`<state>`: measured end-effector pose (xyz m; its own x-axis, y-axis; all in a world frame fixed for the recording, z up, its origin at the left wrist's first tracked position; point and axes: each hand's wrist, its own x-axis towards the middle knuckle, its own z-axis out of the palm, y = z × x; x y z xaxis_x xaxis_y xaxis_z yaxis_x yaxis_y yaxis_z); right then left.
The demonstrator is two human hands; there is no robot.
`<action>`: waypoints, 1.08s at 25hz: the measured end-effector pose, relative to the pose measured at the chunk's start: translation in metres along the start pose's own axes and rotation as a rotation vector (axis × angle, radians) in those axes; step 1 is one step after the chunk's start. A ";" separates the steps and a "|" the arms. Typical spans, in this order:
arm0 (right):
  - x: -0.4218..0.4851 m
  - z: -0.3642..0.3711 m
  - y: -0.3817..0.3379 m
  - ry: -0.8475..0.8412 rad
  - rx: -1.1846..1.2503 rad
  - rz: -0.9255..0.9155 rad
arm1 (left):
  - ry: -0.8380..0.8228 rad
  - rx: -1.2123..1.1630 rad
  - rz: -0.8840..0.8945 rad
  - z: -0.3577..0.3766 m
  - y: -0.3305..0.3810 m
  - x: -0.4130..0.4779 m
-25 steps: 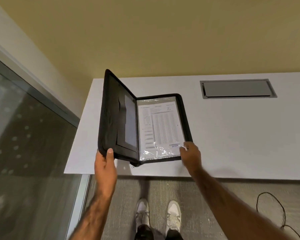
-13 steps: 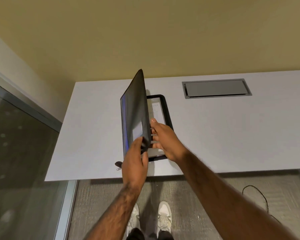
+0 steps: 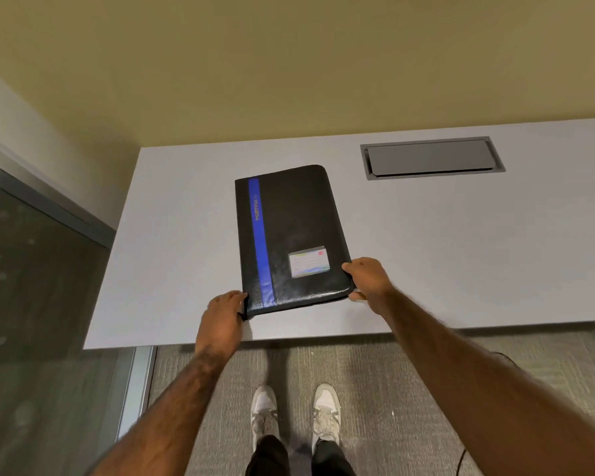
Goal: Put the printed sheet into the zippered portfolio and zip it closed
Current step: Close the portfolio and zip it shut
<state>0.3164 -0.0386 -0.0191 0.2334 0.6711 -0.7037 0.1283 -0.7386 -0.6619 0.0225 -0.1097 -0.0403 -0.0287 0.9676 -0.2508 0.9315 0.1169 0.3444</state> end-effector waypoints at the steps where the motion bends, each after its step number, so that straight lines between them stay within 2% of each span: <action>1: 0.001 0.003 0.006 0.015 -0.048 -0.010 | -0.028 -0.022 -0.022 -0.003 -0.008 0.001; 3: 0.000 0.009 0.019 0.109 -0.129 -0.084 | -0.068 -0.067 -0.005 -0.008 -0.018 0.001; 7: -0.028 0.034 0.045 0.445 -0.266 -0.227 | -0.119 -0.159 0.057 -0.012 -0.029 -0.002; 8: -0.037 0.046 0.054 0.465 -0.275 -0.247 | -0.143 -0.155 0.085 -0.012 -0.033 -0.003; 10: -0.055 0.079 0.072 0.361 -0.282 -0.256 | -0.182 -0.111 0.147 -0.010 -0.043 -0.002; 13: -0.069 0.138 0.096 0.072 -0.324 -0.249 | -0.178 -0.092 0.135 -0.007 -0.051 0.002; 16: -0.082 0.177 0.103 -0.060 -0.248 -0.226 | -0.191 -0.120 0.114 -0.003 -0.053 0.005; 19: -0.088 0.199 0.090 -0.088 -0.105 -0.169 | -0.226 -0.243 0.104 0.000 -0.054 0.005; 22: -0.090 0.212 0.081 -0.051 -0.073 -0.142 | -0.233 -0.364 0.105 0.001 -0.057 0.003; 27: -0.089 0.217 0.076 0.058 0.019 -0.071 | -0.237 -0.393 0.111 0.002 -0.059 0.006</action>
<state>0.0963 -0.1405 -0.0628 0.2803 0.7162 -0.6392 0.1285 -0.6879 -0.7144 -0.0320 -0.1107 -0.0636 0.1898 0.9065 -0.3770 0.7154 0.1353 0.6855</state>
